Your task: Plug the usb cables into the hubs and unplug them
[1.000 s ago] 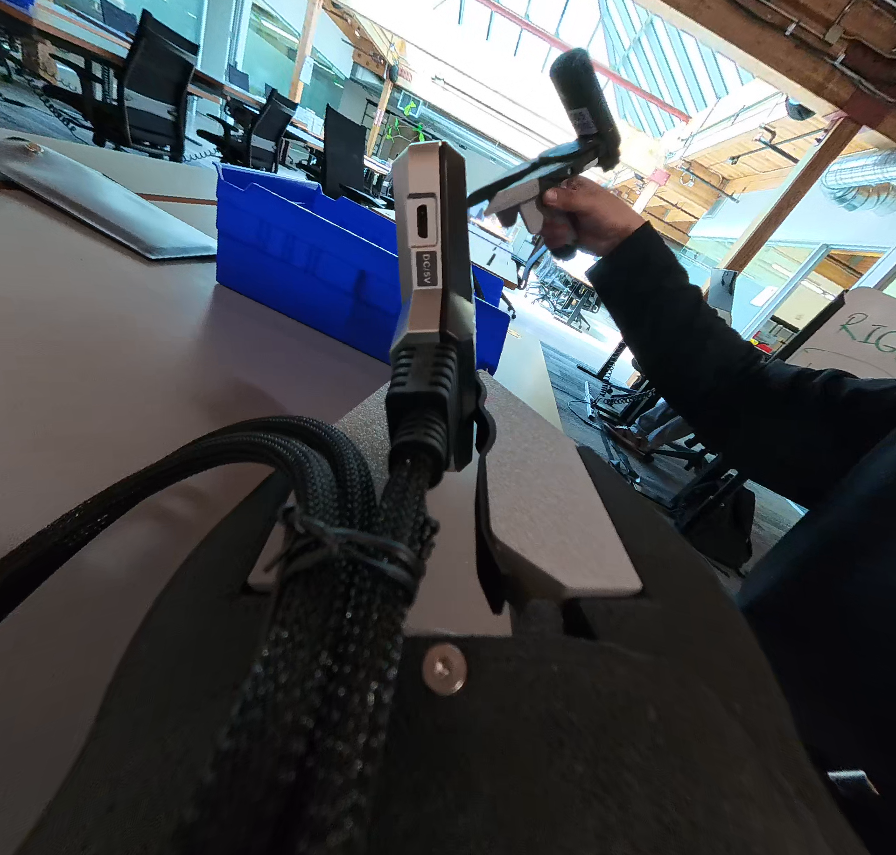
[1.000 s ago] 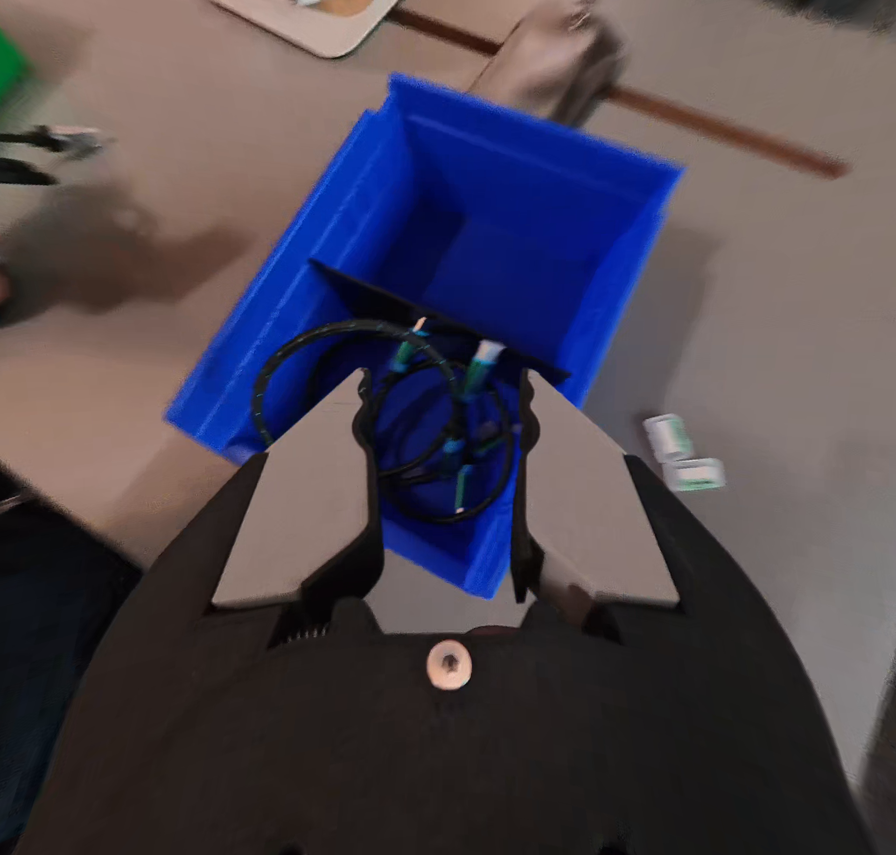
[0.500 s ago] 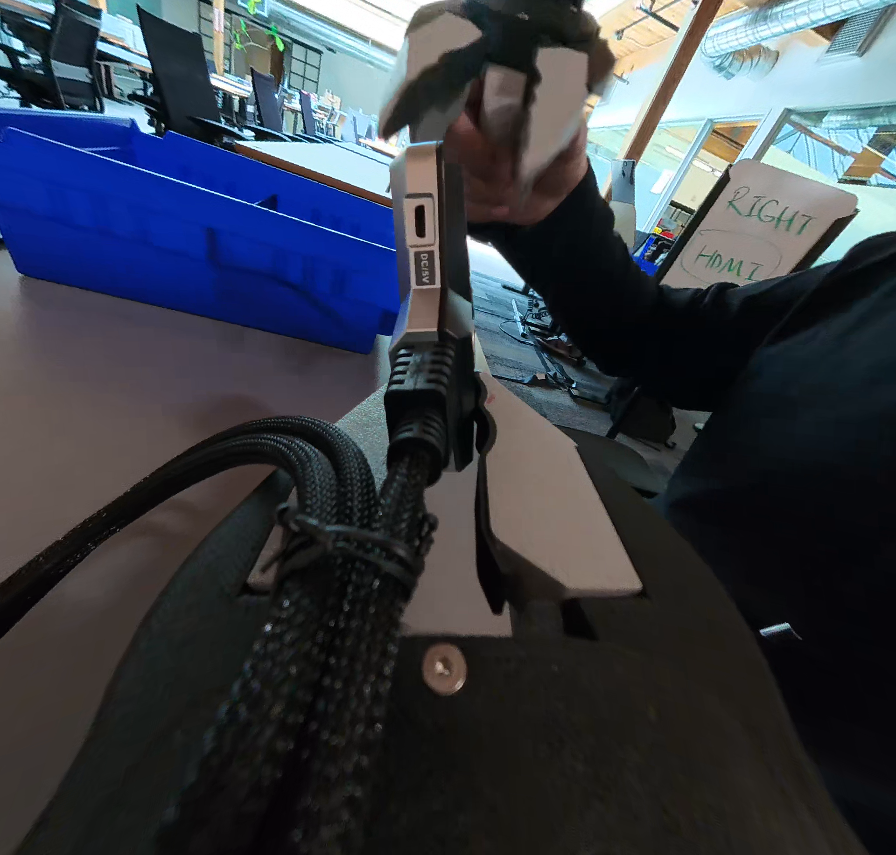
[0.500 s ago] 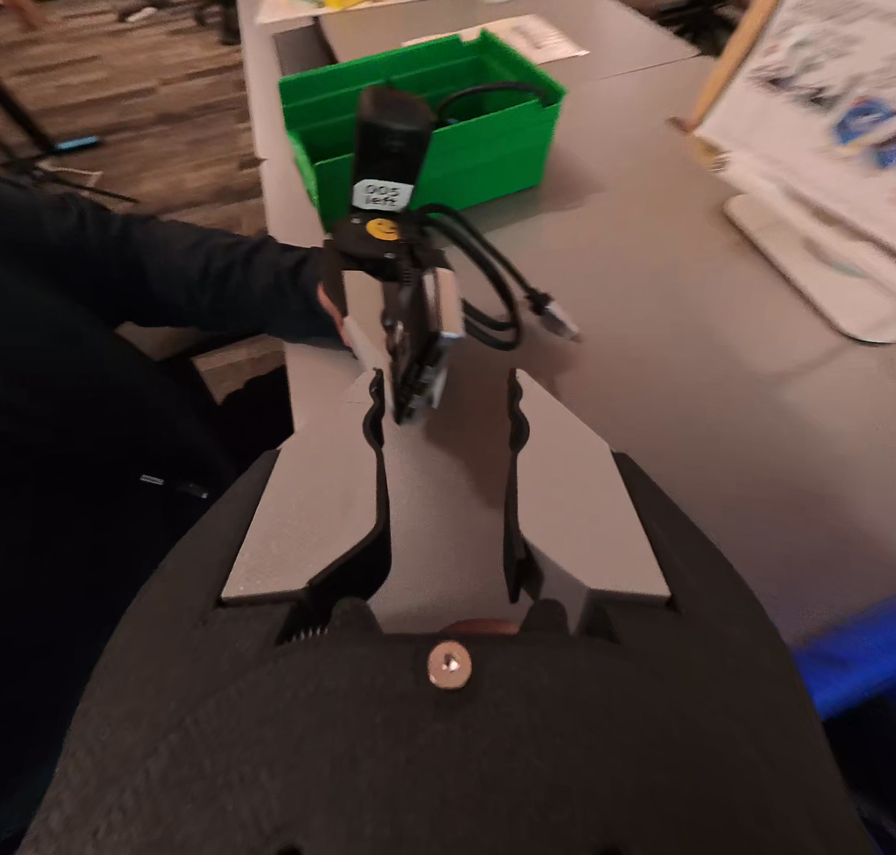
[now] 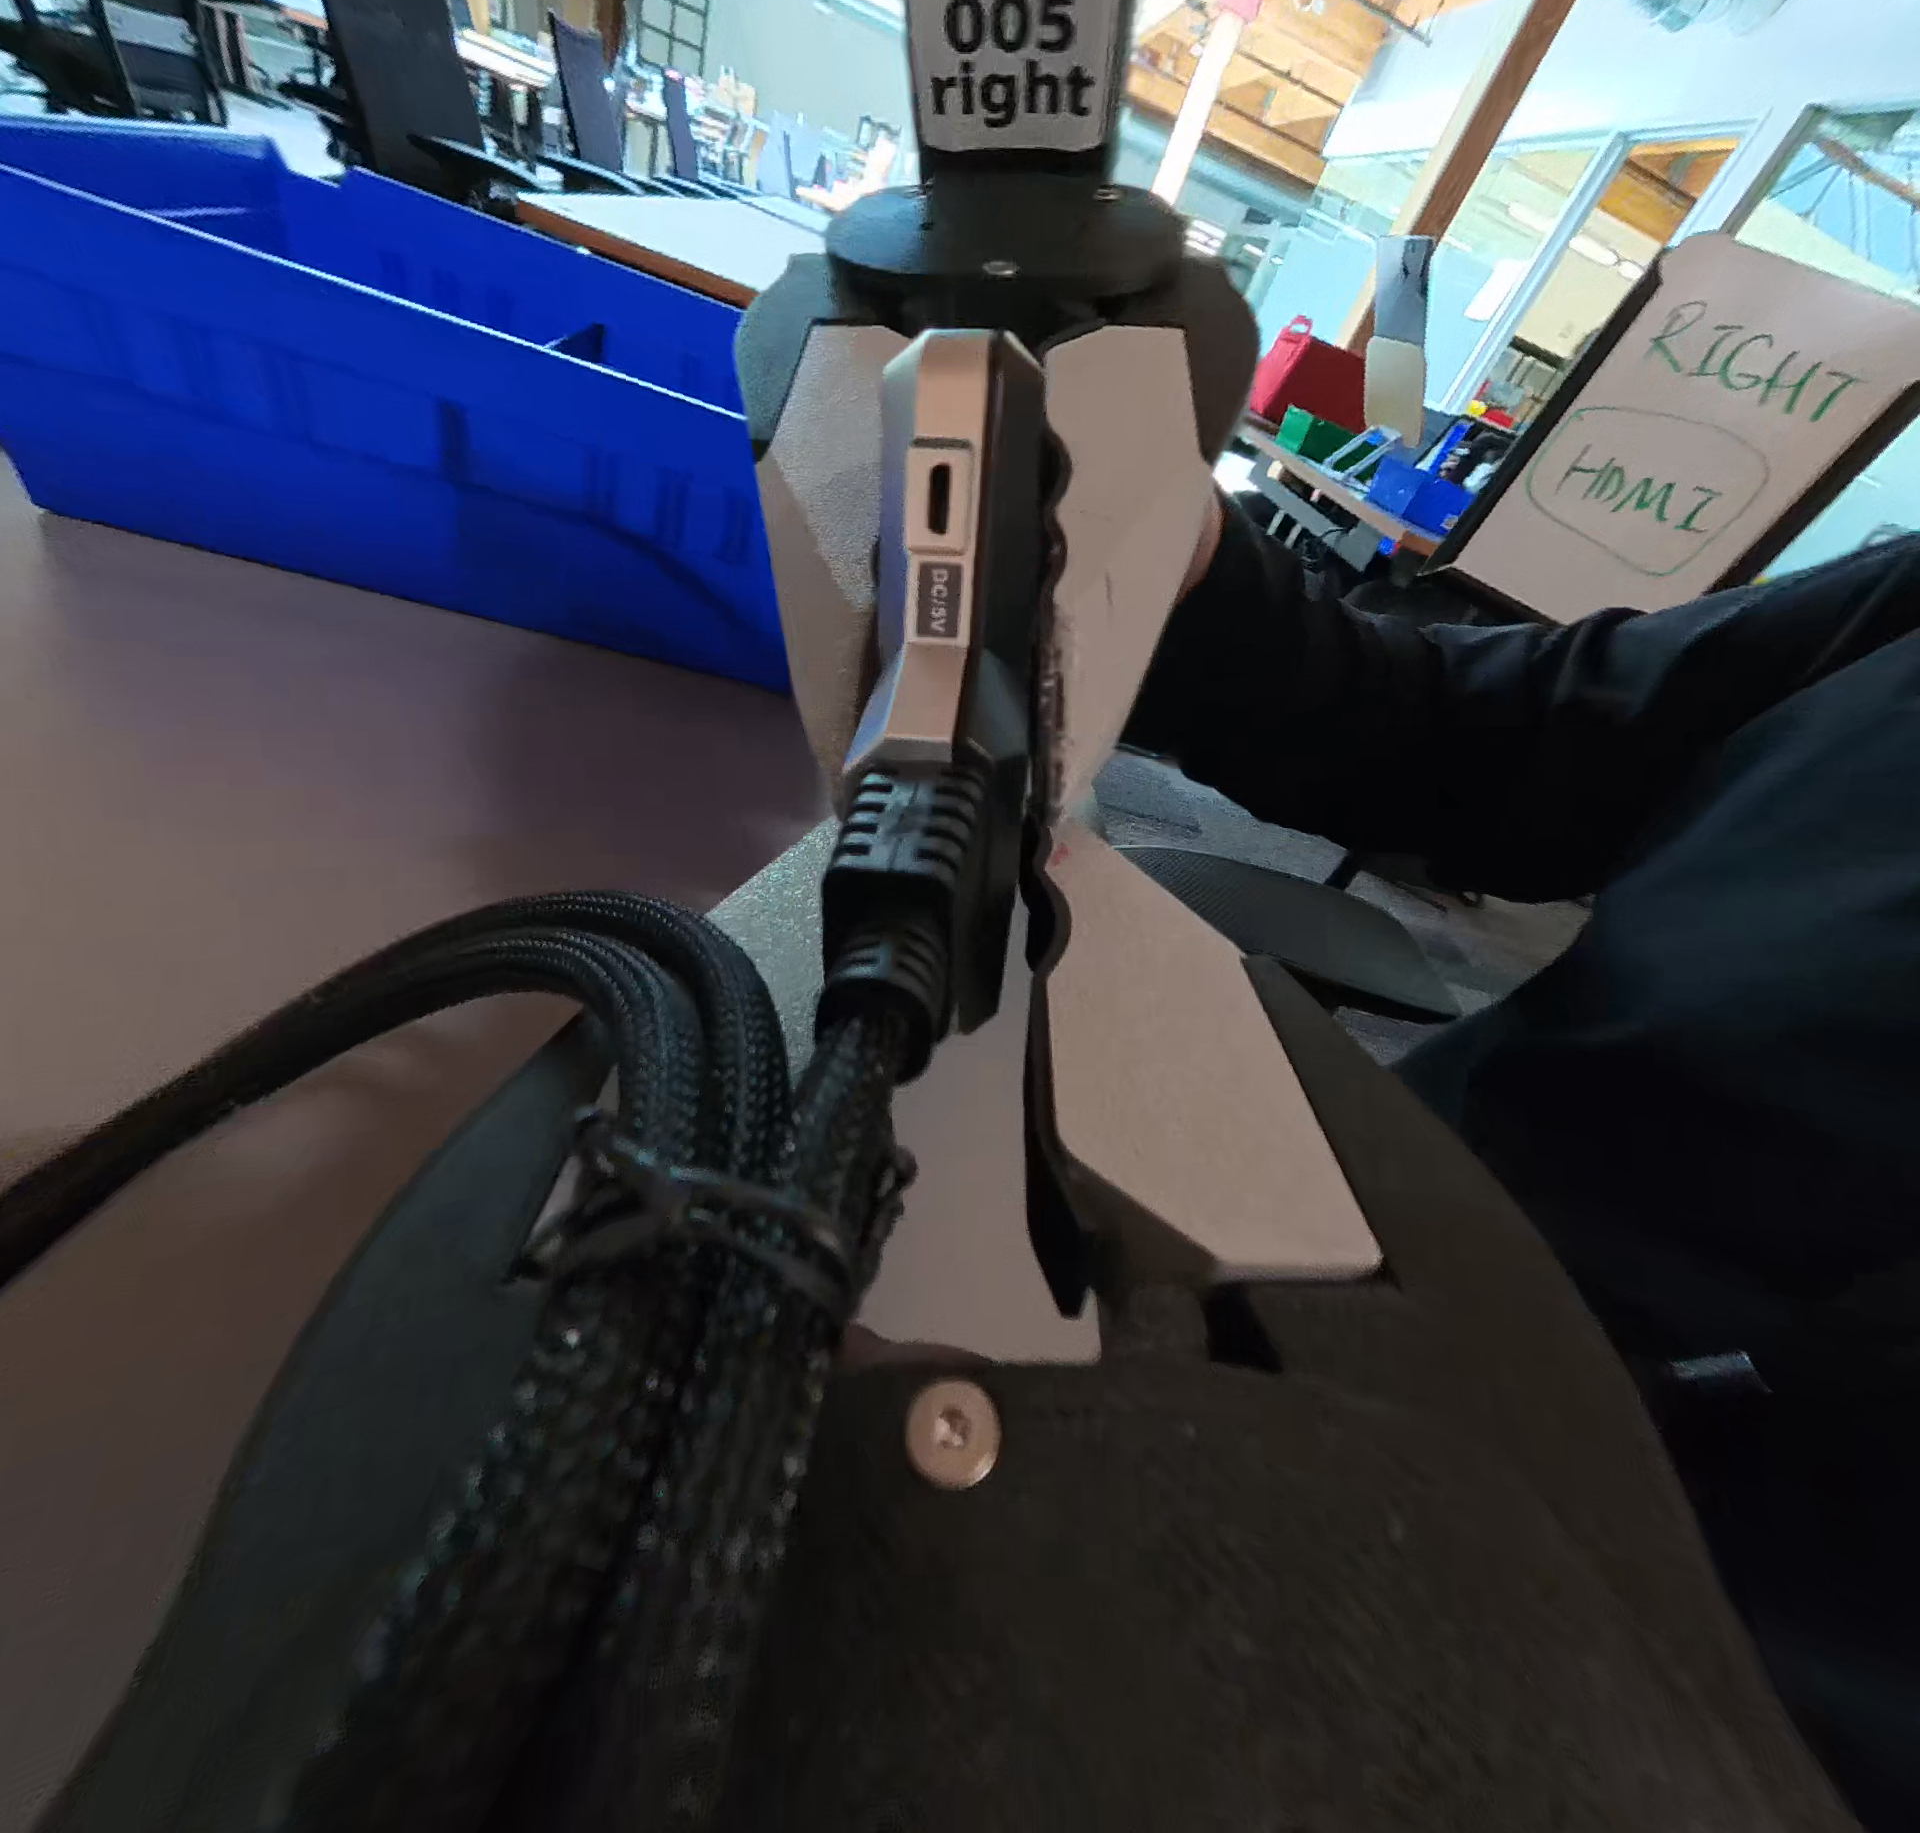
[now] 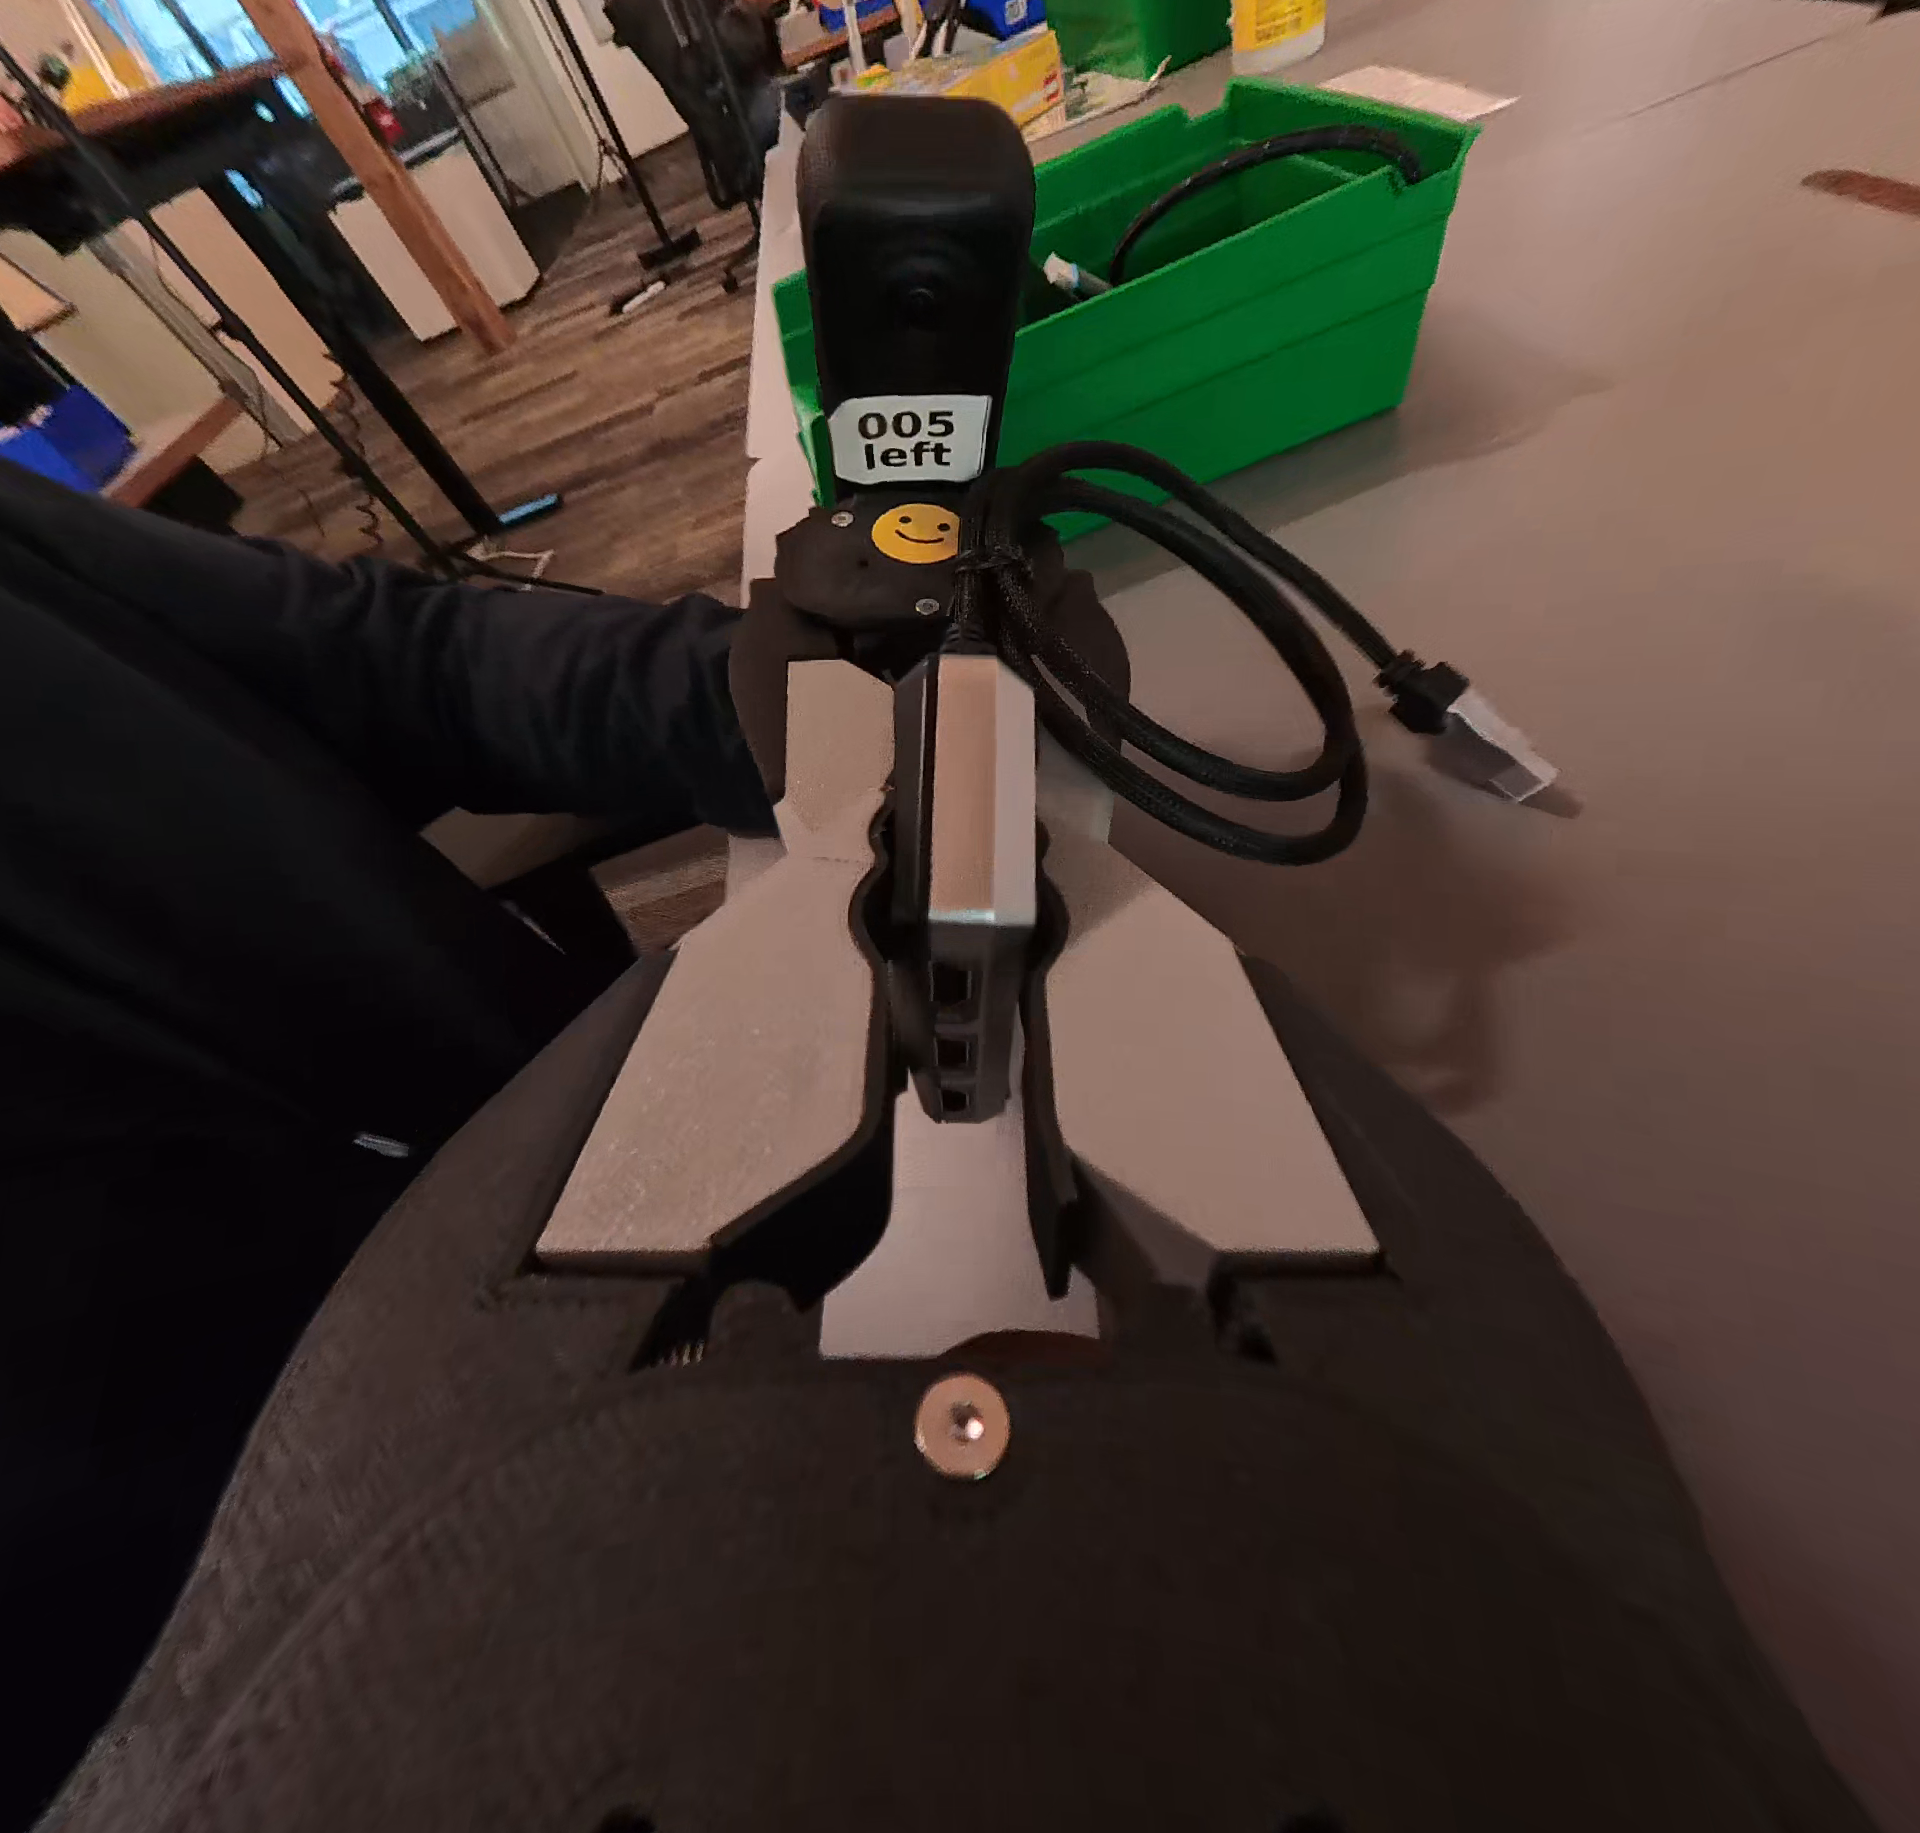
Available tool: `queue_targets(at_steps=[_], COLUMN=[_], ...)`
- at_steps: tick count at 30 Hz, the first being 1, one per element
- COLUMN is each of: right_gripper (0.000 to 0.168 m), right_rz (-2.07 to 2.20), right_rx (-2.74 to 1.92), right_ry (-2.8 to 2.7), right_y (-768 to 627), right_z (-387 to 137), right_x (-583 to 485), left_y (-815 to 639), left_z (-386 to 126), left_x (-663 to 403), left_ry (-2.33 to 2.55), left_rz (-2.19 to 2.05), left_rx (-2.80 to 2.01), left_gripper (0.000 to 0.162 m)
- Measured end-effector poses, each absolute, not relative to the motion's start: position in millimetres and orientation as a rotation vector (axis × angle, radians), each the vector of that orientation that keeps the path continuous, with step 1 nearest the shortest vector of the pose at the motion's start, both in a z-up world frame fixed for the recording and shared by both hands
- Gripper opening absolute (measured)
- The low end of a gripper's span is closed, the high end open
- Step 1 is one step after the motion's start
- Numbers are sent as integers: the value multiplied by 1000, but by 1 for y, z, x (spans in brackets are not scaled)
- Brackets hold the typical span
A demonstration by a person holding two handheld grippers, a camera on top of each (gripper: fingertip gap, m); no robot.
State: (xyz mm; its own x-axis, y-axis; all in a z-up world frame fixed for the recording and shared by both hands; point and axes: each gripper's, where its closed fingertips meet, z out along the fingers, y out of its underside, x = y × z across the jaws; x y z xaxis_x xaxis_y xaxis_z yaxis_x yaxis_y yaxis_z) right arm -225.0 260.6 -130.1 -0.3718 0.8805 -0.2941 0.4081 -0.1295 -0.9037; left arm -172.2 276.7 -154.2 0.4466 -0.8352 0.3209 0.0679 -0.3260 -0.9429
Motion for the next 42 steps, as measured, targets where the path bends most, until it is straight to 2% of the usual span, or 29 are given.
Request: queue_targets(at_steps=[10, 25, 35, 42], right_gripper=[18, 17, 18, 18], right_rz=[1444, 1257, 1011, 595], right_rx=[-1337, -1212, -1196, -1334], right_ry=[-1456, -1130, -986, -927], right_y=[295, 363, 408, 470], right_z=[-80, 20, 59, 63], right_x=[-209, -119, -80, -55], left_y=[294, 297, 298, 298], left_z=[-144, -145, -145, -145], left_x=[-194, -197, -198, -198], left_ry=[511, 486, 478, 473], left_rz=[-1017, -1005, -1002, -1004], left_rx=[-1600, -1611, -1610, -1611], left_gripper=[35, 27, 26, 25])
